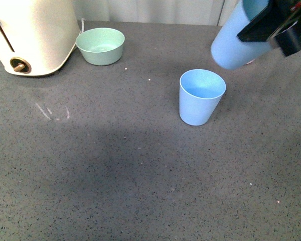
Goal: Stack blue cups with both arms
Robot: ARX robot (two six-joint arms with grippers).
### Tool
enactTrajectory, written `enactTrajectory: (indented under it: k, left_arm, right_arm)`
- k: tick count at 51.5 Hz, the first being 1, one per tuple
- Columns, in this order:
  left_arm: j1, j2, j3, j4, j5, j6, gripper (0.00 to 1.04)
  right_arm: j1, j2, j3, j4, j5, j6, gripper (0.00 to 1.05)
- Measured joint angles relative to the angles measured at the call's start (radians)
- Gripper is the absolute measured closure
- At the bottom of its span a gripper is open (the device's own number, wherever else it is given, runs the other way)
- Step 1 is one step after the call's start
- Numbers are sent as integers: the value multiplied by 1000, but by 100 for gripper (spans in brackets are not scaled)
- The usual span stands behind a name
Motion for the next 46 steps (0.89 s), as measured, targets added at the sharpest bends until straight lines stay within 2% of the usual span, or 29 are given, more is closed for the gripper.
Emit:
enactTrajectory:
  k: [10, 27, 39, 46]
  left_arm:
    - [0, 0, 0, 0, 0, 0, 9]
    - [0, 0, 0, 0, 0, 0, 9]
    - [0, 0, 0, 0, 0, 0, 9]
    - [0, 0, 0, 0, 0, 0, 9]
  right_arm:
    - [68, 60, -3, 34, 5, 4, 103]
    - [102, 132, -2, 51, 26, 28, 103]
    - [82, 125, -5, 97, 43, 55, 59]
    - [26, 48, -72, 221, 113, 114, 35]
